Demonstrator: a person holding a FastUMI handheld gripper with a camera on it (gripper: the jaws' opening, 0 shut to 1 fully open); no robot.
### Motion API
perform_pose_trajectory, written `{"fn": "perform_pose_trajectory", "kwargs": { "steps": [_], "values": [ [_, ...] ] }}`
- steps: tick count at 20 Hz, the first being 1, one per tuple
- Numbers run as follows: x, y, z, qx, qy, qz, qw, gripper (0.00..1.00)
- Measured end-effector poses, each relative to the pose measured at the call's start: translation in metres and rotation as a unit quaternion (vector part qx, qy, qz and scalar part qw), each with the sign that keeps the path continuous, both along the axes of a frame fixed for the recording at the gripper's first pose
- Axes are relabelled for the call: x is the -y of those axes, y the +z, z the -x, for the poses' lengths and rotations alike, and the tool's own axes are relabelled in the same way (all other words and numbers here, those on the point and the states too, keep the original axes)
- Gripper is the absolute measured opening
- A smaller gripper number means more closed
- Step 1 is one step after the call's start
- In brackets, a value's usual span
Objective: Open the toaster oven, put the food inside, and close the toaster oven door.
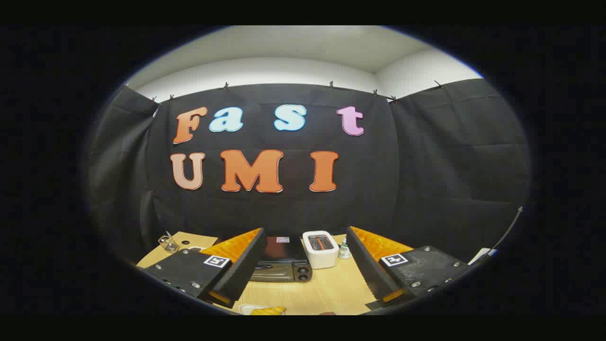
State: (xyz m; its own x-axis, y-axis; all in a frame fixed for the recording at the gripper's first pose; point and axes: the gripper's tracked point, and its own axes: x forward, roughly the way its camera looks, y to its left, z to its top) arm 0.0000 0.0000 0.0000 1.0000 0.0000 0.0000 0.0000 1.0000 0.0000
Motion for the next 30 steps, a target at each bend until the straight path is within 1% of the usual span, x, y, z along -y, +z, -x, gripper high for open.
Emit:
{"fn": "perform_pose_trajectory", "kwargs": {
  "steps": [9,15,22,26,30],
  "values": [
    [-0.006,-0.001,-0.004,-0.002,-0.001,0.012,1.0,1.0],
    [-0.016,-0.004,-0.011,-0.003,0.008,0.013,1.0,1.0],
    [-0.049,-0.028,-0.024,-0.027,0.034,0.018,0.999,1.0],
    [-0.071,-0.052,-0.038,-0.043,0.05,0.024,0.998,1.0],
    [-0.094,-0.086,-0.058,-0.059,0.064,0.024,0.996,1.0]
  ]
}}
